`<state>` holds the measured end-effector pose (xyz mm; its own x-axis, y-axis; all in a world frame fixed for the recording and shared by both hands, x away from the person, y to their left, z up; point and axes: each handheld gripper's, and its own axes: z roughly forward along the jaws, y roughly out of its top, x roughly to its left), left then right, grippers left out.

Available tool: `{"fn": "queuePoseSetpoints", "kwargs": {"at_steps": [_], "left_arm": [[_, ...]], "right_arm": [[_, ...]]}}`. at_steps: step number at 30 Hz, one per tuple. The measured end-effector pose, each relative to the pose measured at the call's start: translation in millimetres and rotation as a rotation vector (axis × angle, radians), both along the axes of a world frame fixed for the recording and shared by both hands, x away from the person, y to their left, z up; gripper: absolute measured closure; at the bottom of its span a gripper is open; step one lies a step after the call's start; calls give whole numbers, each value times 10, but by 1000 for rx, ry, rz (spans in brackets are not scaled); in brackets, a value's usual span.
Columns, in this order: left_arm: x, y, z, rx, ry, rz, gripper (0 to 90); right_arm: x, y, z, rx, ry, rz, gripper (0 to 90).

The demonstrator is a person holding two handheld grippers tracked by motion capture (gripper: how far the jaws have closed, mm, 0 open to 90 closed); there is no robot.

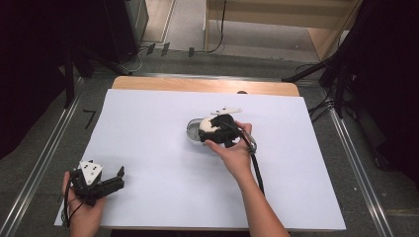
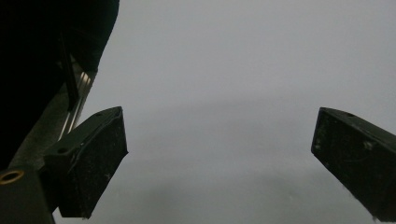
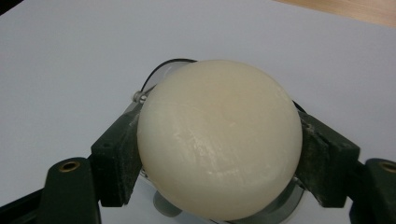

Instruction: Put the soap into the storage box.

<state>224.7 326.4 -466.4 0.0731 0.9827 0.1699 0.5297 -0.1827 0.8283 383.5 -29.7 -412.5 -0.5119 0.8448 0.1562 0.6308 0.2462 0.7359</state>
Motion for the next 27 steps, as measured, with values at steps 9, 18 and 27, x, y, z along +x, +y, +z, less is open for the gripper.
{"fn": "queuePoseSetpoints", "kwargs": {"at_steps": [9,18,27], "left_arm": [[0,0,1,0,2,0,43],[1,1,1,0,3,-1,43],[3,3,0,-1,2,-3,43]], "right_arm": [[76,43,-40,1,20,-8,254],[118,77,-89,-11,42,-11,254],[160,72,-144,-17,68,-24,254]]}}
